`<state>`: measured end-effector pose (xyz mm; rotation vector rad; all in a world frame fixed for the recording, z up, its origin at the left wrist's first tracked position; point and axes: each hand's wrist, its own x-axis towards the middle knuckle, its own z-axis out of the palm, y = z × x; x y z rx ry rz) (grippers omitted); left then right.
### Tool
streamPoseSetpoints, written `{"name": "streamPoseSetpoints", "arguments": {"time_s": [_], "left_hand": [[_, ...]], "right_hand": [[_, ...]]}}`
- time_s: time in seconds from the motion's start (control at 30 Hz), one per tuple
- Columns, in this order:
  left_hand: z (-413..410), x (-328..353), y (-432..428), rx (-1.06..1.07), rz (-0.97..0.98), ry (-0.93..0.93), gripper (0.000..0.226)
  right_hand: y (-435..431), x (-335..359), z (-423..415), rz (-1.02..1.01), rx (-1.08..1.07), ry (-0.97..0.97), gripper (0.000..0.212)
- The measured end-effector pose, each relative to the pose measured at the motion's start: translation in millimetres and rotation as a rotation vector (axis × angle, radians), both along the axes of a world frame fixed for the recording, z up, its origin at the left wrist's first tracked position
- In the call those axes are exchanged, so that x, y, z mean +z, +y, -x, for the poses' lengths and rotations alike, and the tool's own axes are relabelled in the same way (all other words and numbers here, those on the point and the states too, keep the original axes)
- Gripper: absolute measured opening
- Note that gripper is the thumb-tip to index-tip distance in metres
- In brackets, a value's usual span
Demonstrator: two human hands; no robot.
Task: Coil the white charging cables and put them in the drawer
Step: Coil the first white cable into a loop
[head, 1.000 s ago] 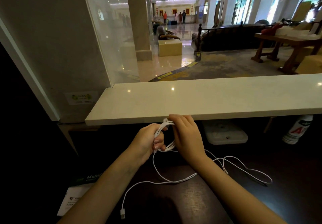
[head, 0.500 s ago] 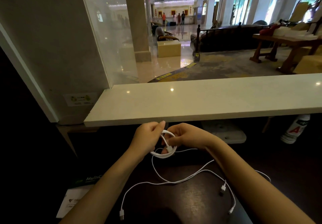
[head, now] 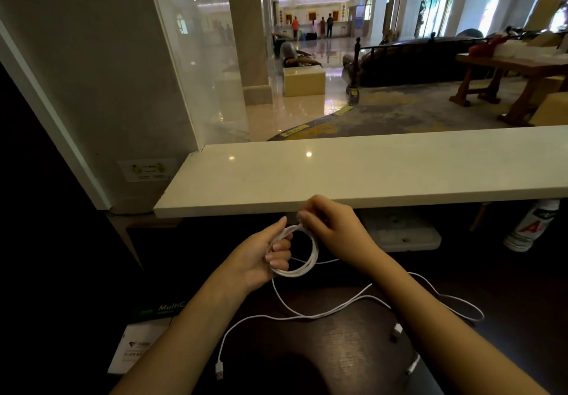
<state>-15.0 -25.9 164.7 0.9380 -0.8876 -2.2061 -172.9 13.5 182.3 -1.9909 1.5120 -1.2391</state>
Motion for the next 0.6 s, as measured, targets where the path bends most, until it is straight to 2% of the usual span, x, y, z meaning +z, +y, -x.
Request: {"name": "streamPoseSetpoints", "arguments": {"time_s": [0.1,0.17,0.23,0.3,0.4,0.53,0.6], "left_hand": [[-6,4,1,0.015,-0.003,0.073,0.022],[-11,7,2,0.034,0.011,0.112,0.018],[-15,9,2,0.057,0.025,0.13,0.019],[-16,9,1,0.072,0.022,0.141,0.027],[-15,7,0,0.107,0.056,0.13,0.032],[-13,5,0,0.178,0.155,0.081,0.024],[-10,4,2,0.202,0.17,0.089,0.022]], "right_hand": [[3,-6,12,-0.057,0.044,-0.049,0.005],[4,-10,19,-0.029,0.009,-0.156,0.009],[5,-12,26,-0.026,-0.034,-0.303,0.009],[6,-16,32,-0.059,-0.055,-0.338,0.008],[9,-24,32,-0.066,-0.026,-0.195,0.004],[12,-31,24,0.191,-0.083,0.2,0.006],[12,-33,17,0.194,-0.104,0.287,0.007]]}}
